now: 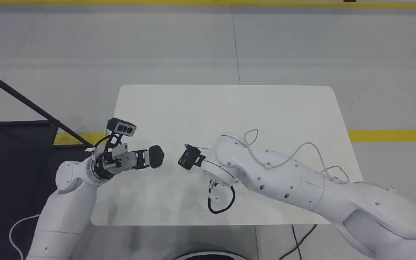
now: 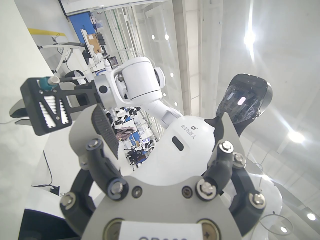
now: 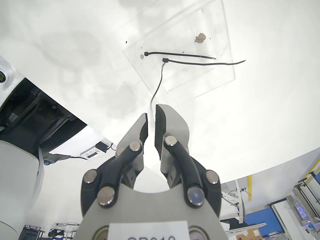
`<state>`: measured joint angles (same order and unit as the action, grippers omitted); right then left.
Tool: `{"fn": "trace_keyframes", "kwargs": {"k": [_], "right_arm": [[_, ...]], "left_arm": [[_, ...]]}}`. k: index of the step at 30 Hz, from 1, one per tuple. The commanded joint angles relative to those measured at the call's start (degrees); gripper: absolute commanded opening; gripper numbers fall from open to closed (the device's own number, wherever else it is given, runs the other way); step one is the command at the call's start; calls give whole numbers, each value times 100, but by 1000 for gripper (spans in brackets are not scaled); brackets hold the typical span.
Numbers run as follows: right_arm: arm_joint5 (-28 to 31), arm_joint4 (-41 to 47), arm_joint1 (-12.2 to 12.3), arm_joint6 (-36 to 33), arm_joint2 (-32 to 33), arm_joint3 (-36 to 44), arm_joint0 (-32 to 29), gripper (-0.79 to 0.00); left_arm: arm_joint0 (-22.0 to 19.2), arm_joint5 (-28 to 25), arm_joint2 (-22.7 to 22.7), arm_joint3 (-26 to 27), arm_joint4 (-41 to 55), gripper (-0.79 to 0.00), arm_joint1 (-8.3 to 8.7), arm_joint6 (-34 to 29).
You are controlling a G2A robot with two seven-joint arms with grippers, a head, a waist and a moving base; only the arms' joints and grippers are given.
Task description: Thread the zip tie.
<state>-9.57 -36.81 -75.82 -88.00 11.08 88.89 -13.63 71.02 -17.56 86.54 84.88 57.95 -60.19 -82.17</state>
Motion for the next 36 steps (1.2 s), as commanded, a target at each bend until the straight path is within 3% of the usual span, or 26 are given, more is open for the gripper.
{"fn": "trace_keyframes", "kwargs": {"k": [1, 6, 9, 13, 15, 17, 21, 25, 30, 36], "right_arm": [[12, -12, 13, 0, 19, 7, -16, -677], [-33, -52, 71, 0, 115, 117, -54, -625], [-147, -113, 149, 0, 247, 266, -86, -385], [-410, -363, 403, 1, 621, 714, -265, -369], [-621, -581, 572, 77, 903, 1021, -434, -145], [-838, -878, 777, 235, 1245, 1440, -701, -135], [-1168, -1517, 1217, 530, 2070, 2357, -1460, -18], [-1343, -2146, 1691, 1038, 3264, 3513, -2738, 0], [-1183, -2421, 2045, 1942, 4643, 4561, -4342, 0], [-602, -1792, 2195, 3430, 6086, 4576, -5605, 0]], "left_arm": [[0, 0, 0, 0, 0, 0, 0, 0], [0, 0, 0, 0, 0, 0, 0, 0], [0, 0, 0, 0, 0, 0, 0, 0], [22, 3, -1, 60, -42, 0, -3, 132], [76, -16, 30, 150, -208, 0, 0, 348], [126, -57, 50, 243, -404, 0, 4, 516], [189, -48, 57, 361, -529, 0, 2, 703], [206, -7, 43, 410, -542, 0, -3, 767], [206, -7, 43, 410, -542, 0, -3, 767], [206, -7, 43, 410, -542, 0, -3, 767]]}}
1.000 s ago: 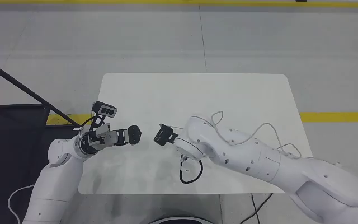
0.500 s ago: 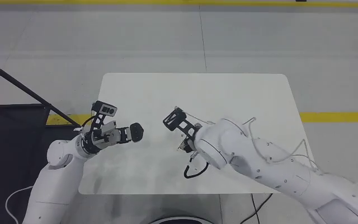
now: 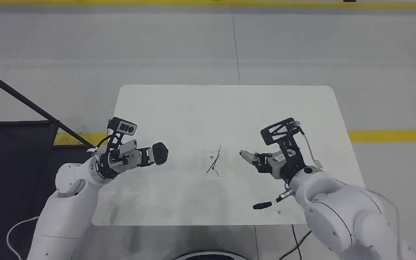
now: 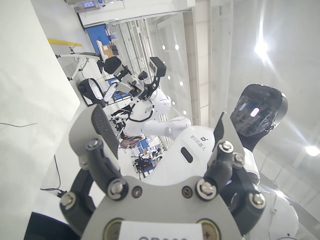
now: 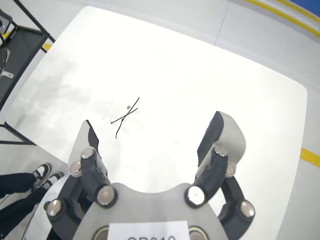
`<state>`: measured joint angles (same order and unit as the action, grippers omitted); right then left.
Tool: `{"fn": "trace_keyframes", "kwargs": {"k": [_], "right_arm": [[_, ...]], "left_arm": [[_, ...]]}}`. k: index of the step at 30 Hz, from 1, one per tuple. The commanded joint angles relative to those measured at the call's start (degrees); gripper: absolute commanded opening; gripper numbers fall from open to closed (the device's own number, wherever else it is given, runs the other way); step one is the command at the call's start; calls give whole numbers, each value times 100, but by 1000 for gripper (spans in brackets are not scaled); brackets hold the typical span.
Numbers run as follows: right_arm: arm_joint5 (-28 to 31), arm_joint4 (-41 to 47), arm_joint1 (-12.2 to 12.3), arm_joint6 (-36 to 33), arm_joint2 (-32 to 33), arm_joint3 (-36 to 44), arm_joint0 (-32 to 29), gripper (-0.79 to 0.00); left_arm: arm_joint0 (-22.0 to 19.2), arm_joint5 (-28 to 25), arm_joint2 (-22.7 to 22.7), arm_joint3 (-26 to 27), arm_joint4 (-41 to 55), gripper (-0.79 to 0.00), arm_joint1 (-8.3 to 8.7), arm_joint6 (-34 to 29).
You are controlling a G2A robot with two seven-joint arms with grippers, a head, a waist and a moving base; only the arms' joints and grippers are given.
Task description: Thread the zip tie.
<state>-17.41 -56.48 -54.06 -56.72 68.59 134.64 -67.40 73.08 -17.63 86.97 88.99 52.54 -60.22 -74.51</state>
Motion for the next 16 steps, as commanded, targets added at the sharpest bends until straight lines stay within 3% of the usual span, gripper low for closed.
{"fn": "trace_keyframes", "kwargs": {"k": [1, 5, 16], "right_arm": [[323, 313, 34, 500, 567, 1, -399, 0], [717, 757, 70, 874, 1257, 1, -909, 0], [717, 756, 70, 874, 1255, 1, -907, -1]], "left_arm": [[0, 0, 0, 0, 0, 0, 0, 0], [0, 0, 0, 0, 0, 0, 0, 0], [0, 0, 0, 0, 0, 0, 0, 0]]}}
